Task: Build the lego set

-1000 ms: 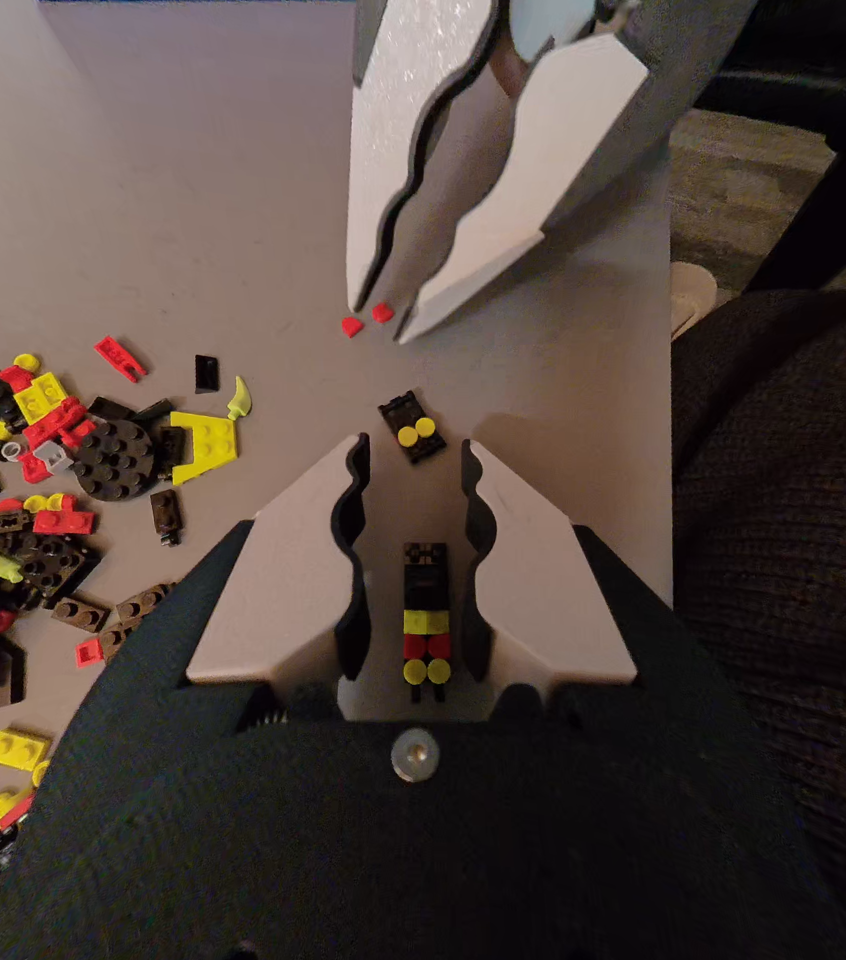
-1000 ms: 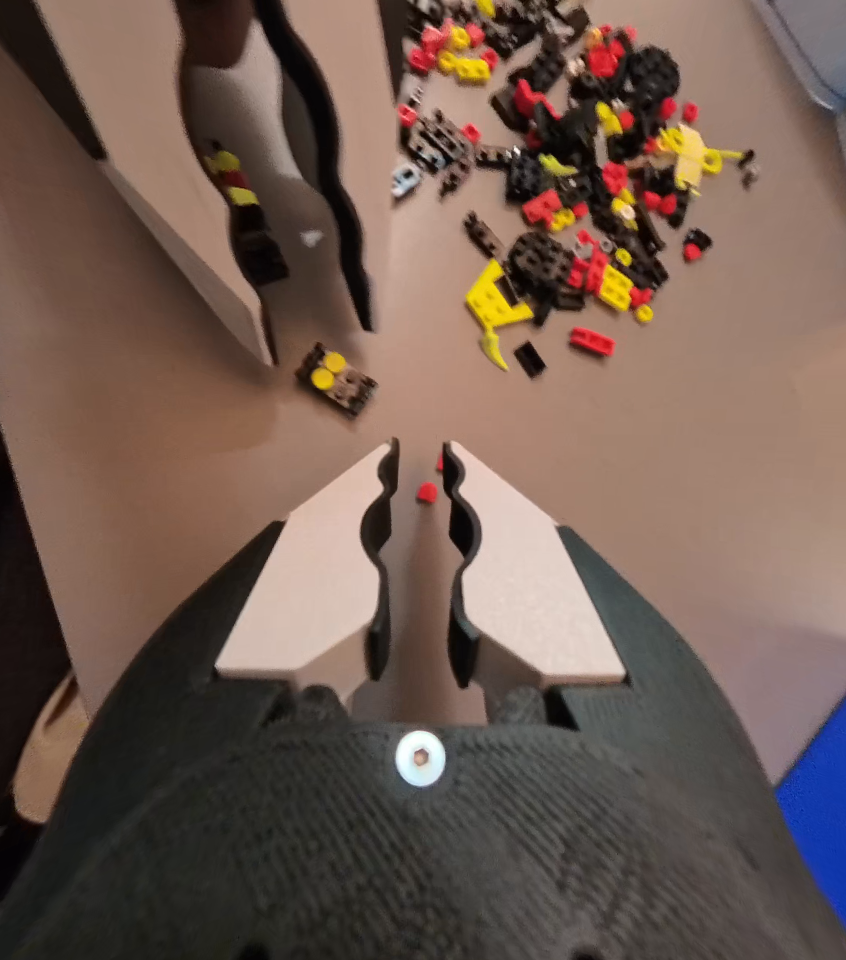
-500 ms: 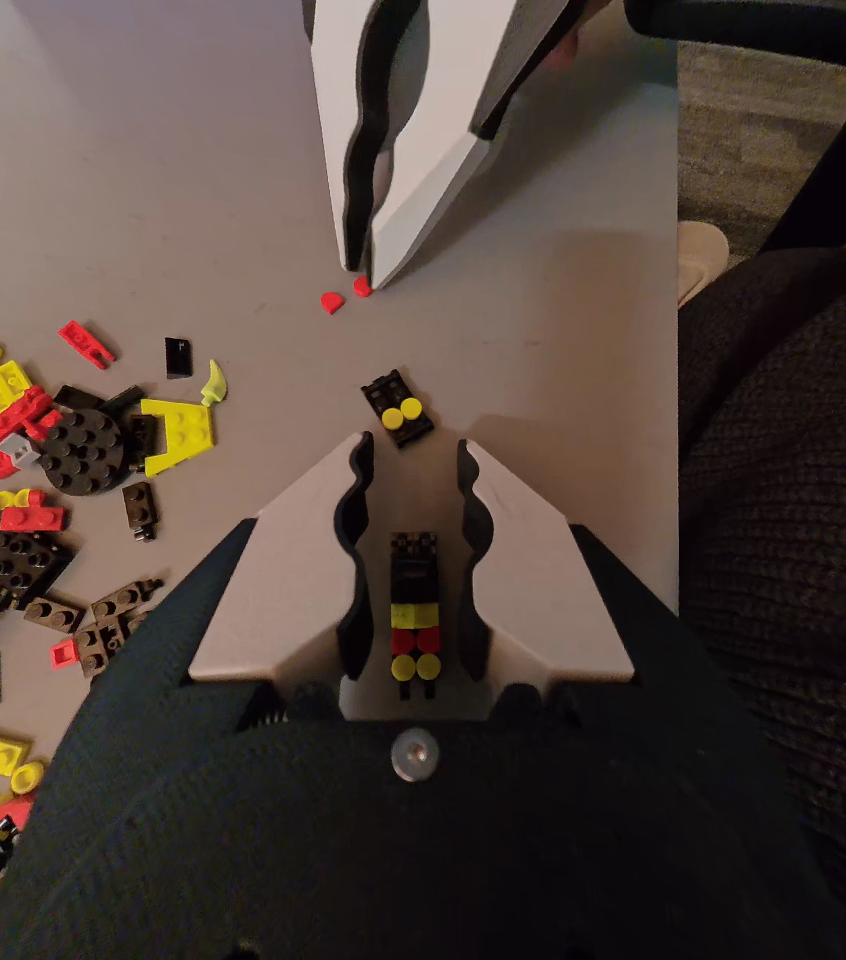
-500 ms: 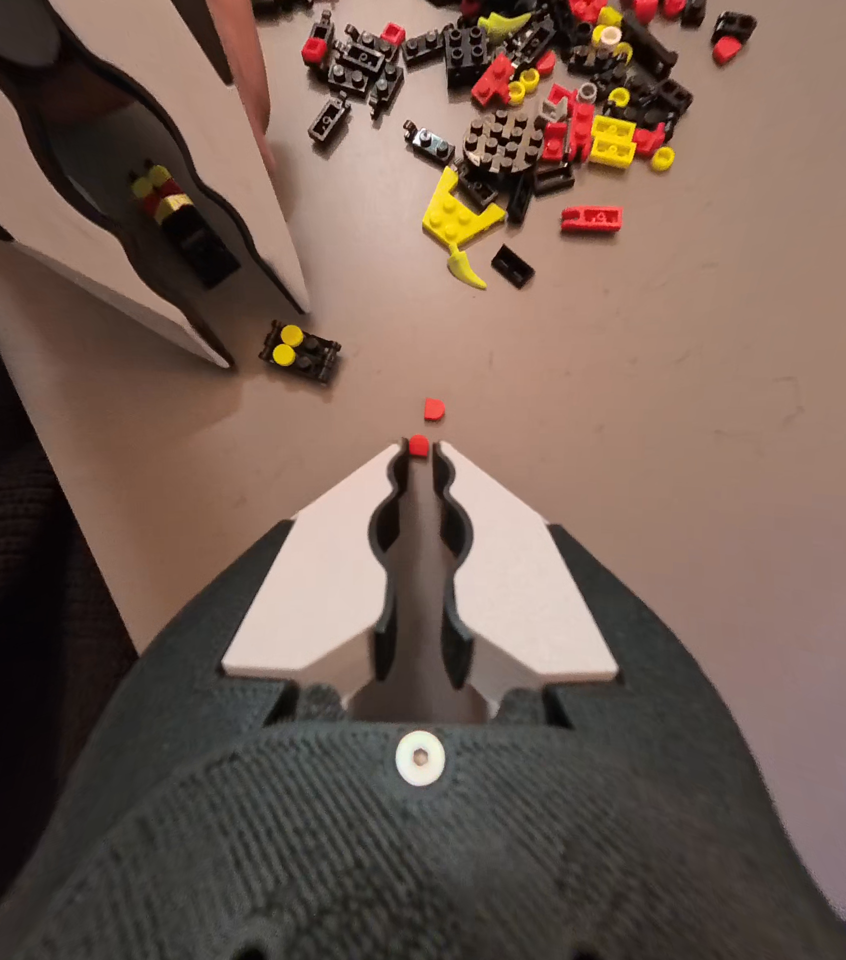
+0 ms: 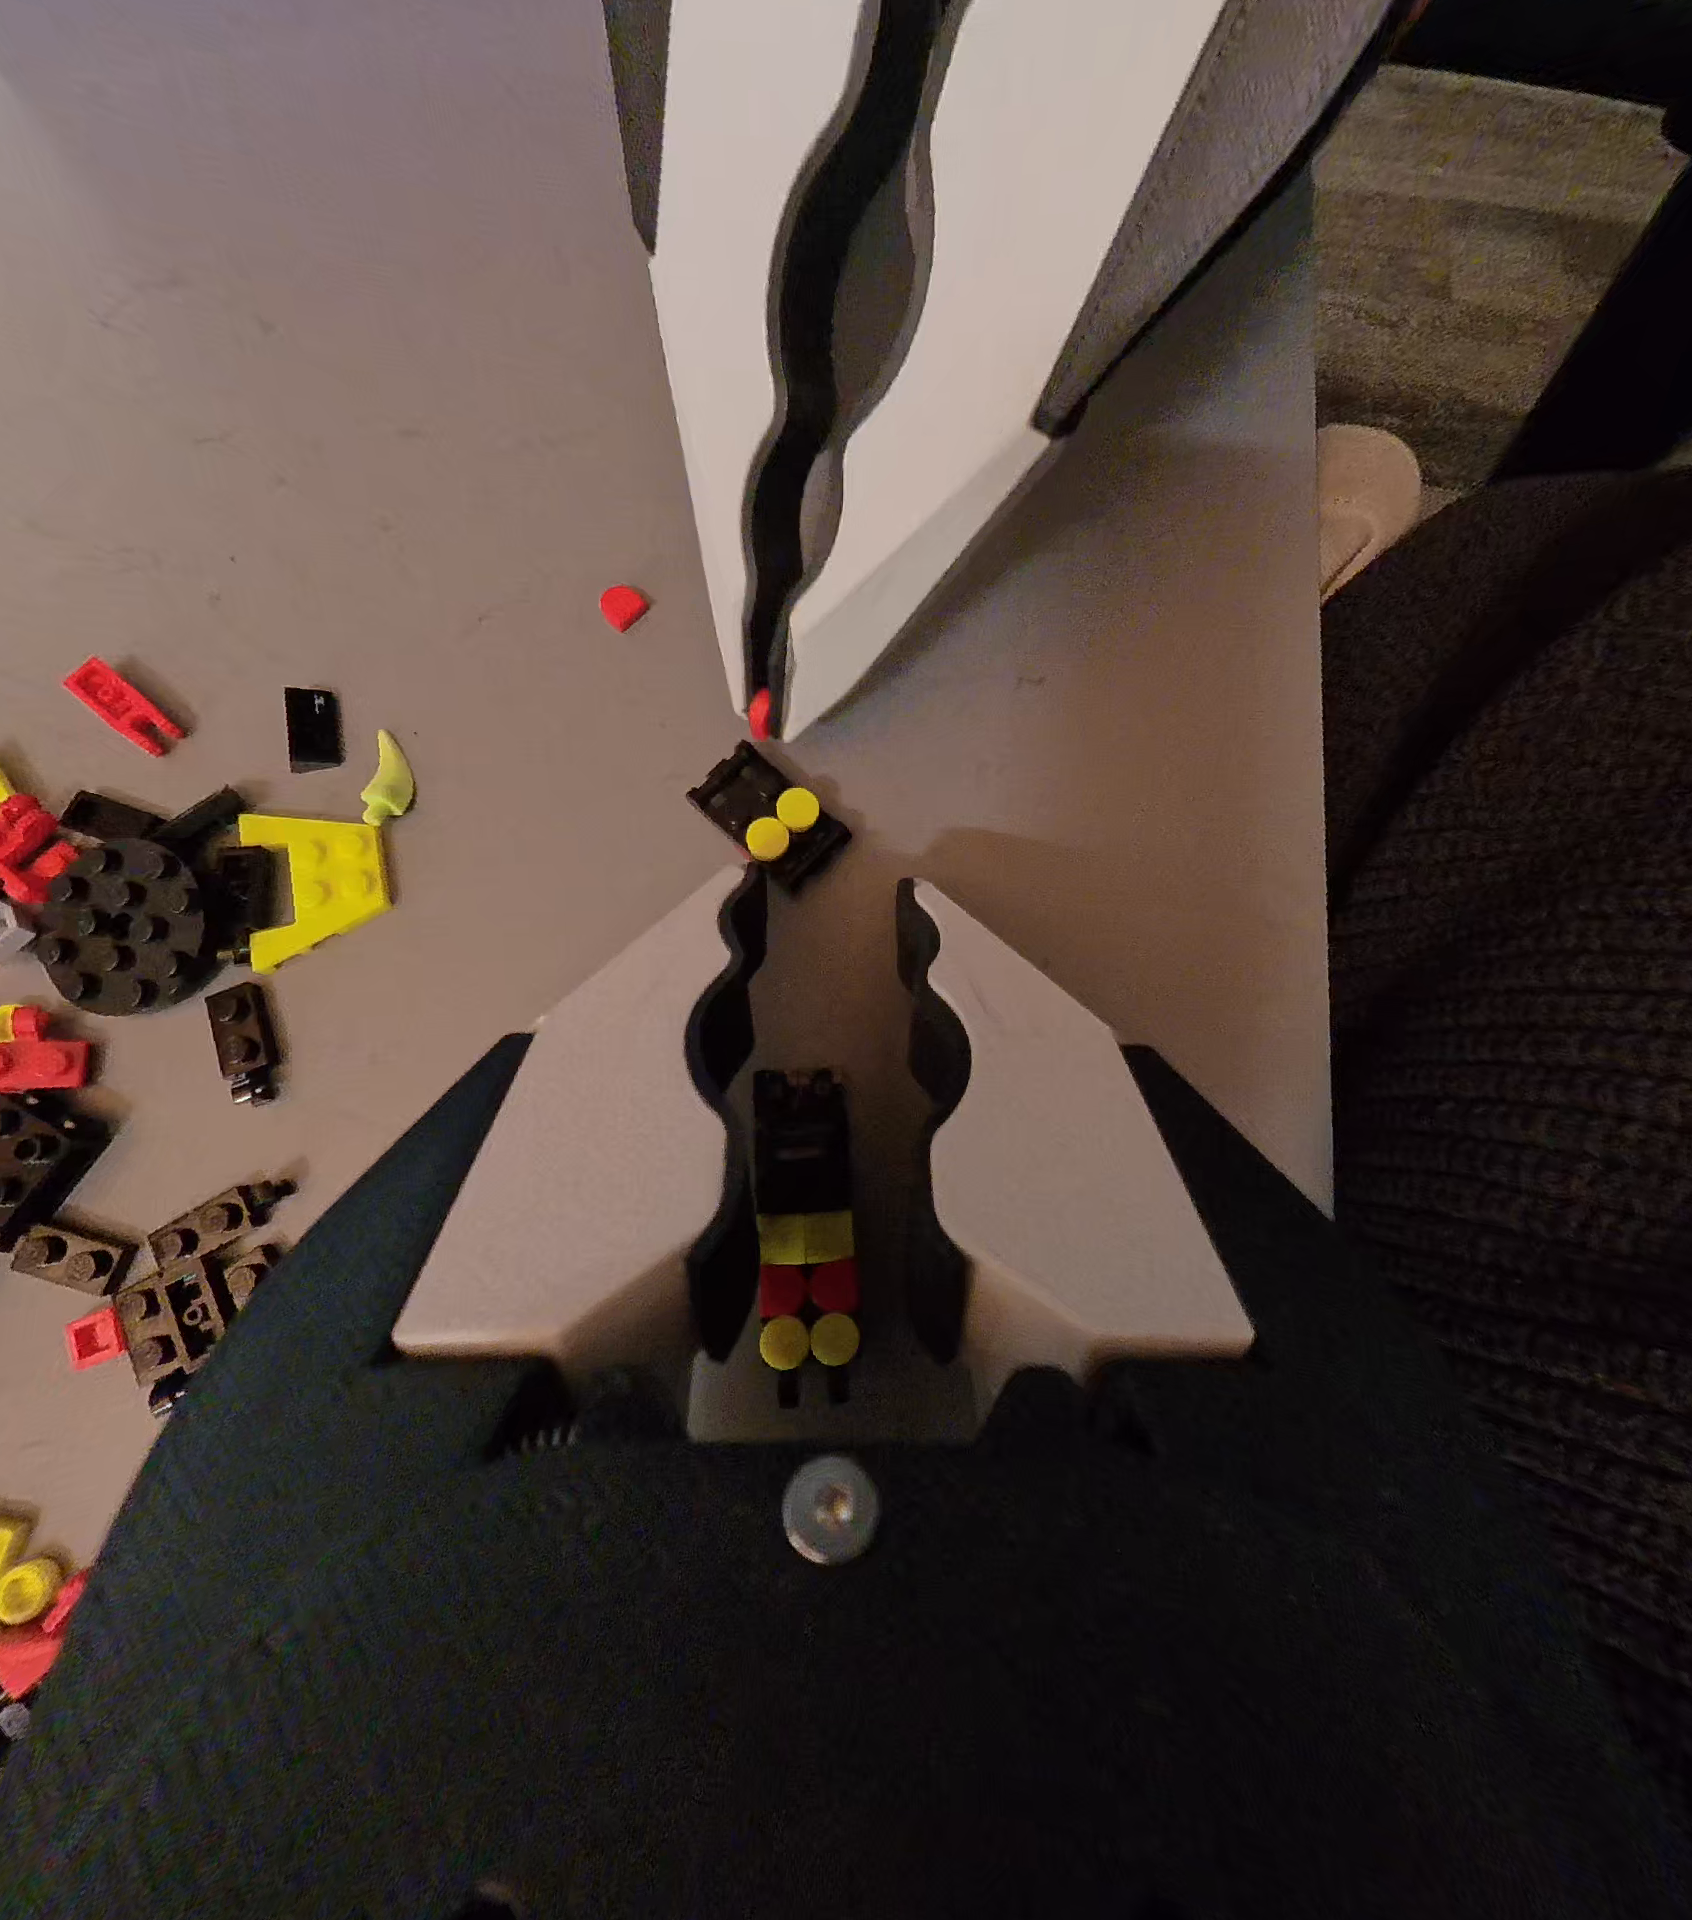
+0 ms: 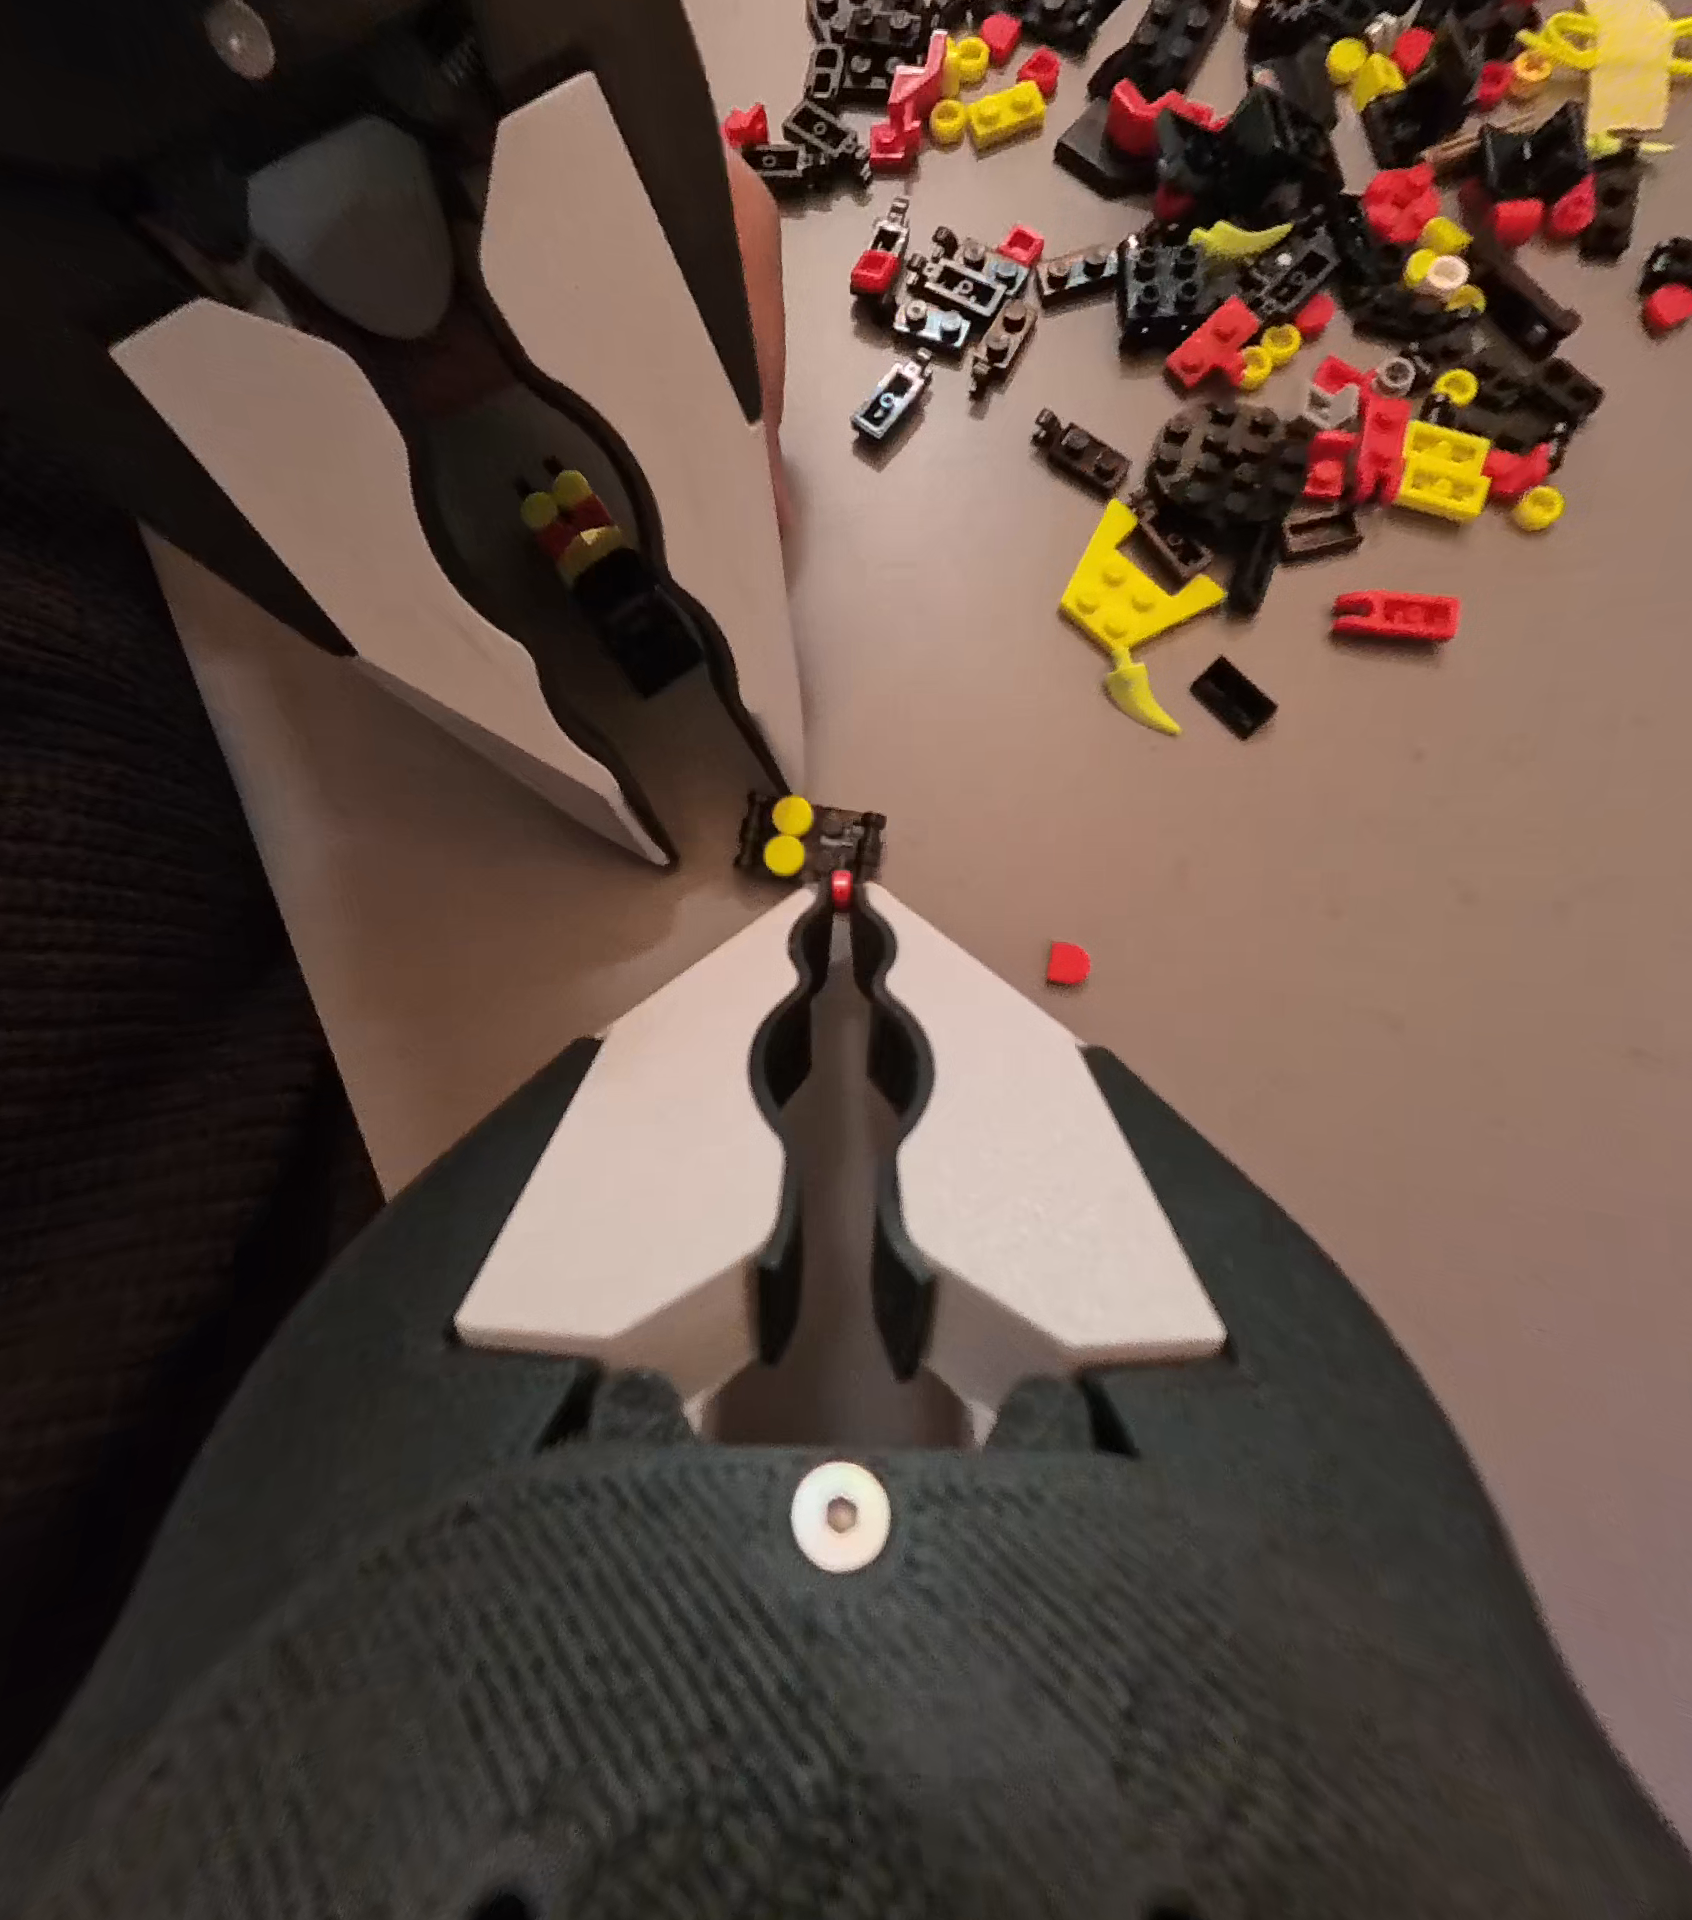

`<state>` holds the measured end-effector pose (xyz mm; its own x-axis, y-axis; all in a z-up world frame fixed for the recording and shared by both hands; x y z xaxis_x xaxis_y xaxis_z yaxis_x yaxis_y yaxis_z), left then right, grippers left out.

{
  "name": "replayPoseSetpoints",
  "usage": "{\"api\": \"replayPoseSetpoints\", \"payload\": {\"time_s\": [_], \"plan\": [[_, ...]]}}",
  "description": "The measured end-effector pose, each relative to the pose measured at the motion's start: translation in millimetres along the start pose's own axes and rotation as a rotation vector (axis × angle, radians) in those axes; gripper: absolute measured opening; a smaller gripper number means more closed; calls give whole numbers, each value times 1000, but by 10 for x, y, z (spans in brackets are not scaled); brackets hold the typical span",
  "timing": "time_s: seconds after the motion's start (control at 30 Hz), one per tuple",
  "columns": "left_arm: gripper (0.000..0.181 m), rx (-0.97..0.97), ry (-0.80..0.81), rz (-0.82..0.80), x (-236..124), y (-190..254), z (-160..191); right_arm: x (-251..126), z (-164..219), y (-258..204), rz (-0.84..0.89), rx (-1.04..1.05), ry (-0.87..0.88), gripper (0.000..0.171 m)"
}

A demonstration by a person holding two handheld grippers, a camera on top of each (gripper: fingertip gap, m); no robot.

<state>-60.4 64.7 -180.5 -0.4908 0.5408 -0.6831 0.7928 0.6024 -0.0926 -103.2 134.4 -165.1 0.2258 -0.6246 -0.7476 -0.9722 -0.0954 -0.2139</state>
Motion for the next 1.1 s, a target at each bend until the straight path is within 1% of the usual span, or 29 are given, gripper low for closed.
{"api": "replayPoseSetpoints", "payload": {"time_s": [0.2,0.77,0.93,1.1], "plan": [[20,8,-4,12,3,16,3,24,-23,-8,-7,7,10,2],[21,4,-7,13,8,13,5,80,-32,-24,15,-54,-20,4],[21,6,-7,11,7,14,4,37,-37,-19,16,-54,-9,4],[21,5,-4,7,4,10,4,-109,-10,73,58,-38,3,3]]}}
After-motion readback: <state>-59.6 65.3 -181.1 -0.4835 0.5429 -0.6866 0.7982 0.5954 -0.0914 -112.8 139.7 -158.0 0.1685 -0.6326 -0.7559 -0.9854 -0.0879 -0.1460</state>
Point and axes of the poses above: each gripper's, where its closed fingertips meet, x out along the fingers, z out of its underside, y = z × x across the jaws, the point moved 5 cm from there along -x, back along the fingers, and after that the axes turned 11 degrees about -z, right-handed, at the moved point
